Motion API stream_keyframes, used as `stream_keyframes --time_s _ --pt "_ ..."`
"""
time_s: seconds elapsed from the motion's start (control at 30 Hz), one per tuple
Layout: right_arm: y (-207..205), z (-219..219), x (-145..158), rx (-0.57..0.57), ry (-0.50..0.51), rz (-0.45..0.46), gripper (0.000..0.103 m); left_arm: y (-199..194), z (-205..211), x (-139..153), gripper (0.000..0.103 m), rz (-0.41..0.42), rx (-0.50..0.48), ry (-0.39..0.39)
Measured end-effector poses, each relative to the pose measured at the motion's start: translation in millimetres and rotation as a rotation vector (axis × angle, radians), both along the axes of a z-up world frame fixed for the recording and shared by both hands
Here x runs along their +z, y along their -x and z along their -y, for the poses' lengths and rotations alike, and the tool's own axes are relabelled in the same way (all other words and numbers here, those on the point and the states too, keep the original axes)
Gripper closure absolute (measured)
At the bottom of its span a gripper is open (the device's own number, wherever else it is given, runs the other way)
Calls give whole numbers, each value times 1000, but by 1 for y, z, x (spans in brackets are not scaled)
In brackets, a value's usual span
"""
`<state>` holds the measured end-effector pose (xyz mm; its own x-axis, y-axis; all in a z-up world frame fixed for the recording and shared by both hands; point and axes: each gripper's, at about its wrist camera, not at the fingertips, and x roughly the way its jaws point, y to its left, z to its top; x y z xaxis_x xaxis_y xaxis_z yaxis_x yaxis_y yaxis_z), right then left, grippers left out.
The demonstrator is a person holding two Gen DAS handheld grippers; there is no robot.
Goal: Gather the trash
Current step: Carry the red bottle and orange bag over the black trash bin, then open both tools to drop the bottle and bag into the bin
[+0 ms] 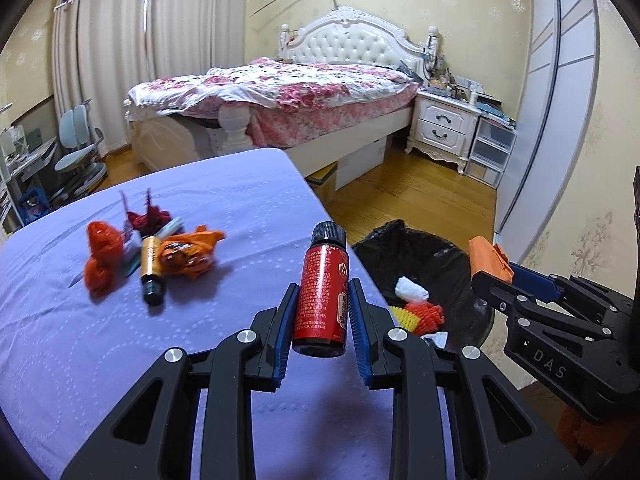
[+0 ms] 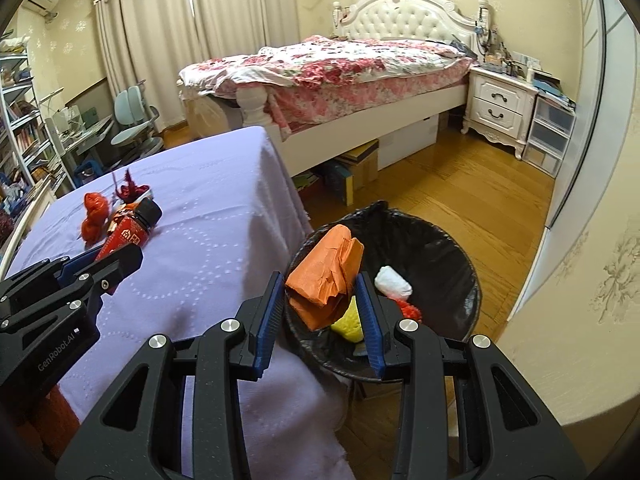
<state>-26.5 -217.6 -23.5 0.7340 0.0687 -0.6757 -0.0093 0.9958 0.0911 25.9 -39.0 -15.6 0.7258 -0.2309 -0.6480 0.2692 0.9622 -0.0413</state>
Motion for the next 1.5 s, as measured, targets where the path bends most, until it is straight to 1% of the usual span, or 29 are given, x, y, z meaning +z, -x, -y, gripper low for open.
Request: stream_keyframes --time_s 0.33,0.7,1.3,1.37,1.4,1.43,1.47,1.5 --pt "-18 35 -5 -66 -6 -13 67 -26 41 -5 75 -1 -60 -13" --pt "-34 56 -13 -96 -10 -28 67 -47 62 -15 75 -19 -79 -42" --pt "-50 79 -26 -140 -40 -49 66 -64 92 -24 75 -37 -115 -80" --pt "-51 81 -26 -140 -51 -52 65 -64 93 -26 72 -41 -113 -88" --pt "-50 82 -26 -144 -53 -52 65 -64 93 -26 66 -43 -112 -89" --pt "-50 83 -26 -148 -54 -50 61 -64 93 -26 58 -43 -109 -89" --pt "-50 84 -26 -151 -55 -48 56 -63 93 -26 54 -40 -105 -88" --pt "-50 85 -26 -157 -59 -43 53 -64 92 -25 48 -37 -101 -87"
